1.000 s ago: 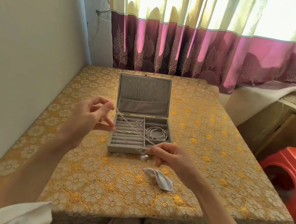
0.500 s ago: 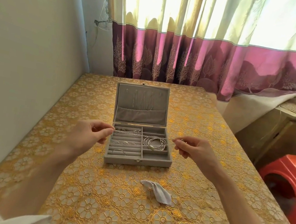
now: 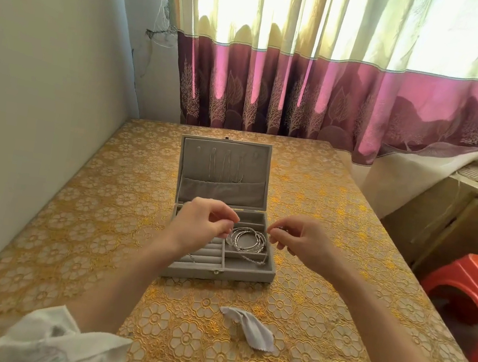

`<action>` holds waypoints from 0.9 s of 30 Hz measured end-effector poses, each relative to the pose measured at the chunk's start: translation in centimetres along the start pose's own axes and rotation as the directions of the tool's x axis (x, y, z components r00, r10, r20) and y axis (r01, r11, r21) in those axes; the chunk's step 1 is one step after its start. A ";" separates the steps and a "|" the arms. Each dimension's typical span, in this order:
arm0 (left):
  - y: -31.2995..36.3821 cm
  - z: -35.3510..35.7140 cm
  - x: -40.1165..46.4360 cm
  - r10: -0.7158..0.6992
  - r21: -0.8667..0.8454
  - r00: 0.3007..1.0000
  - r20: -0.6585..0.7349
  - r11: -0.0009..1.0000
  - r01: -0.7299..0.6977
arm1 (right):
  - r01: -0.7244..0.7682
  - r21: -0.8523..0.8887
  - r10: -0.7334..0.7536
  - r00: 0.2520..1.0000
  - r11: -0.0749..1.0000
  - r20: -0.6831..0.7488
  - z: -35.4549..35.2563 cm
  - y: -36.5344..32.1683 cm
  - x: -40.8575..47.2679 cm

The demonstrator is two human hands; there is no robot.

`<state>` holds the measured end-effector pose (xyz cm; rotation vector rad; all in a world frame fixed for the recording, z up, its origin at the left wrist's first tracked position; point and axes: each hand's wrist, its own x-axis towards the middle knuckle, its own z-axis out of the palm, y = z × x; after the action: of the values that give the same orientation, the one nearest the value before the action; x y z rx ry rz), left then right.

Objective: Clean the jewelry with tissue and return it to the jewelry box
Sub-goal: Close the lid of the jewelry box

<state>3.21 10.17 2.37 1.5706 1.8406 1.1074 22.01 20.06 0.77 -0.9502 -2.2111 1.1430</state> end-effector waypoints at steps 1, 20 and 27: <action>-0.2 0.5 0.3 0.003 0.029 1.000 0.010 1.000 -0.004 | -0.001 -0.033 0.001 1.000 0.999 0.013 0.2 0.3 0.2; -2.2 1.1 5.4 0.094 0.366 0.985 0.145 0.920 -0.142 | 0.035 -0.349 0.017 0.989 0.936 0.144 1.2 0.9 5.5; -2.7 -4.9 12.6 0.406 0.759 0.912 -0.061 0.613 -0.222 | 0.142 -0.519 -0.293 0.930 0.843 -0.221 -0.3 -1.2 14.5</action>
<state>-5.09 20.91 4.71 2.3948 2.4242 0.6930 12.42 30.67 3.23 -0.9497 -2.3237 0.2947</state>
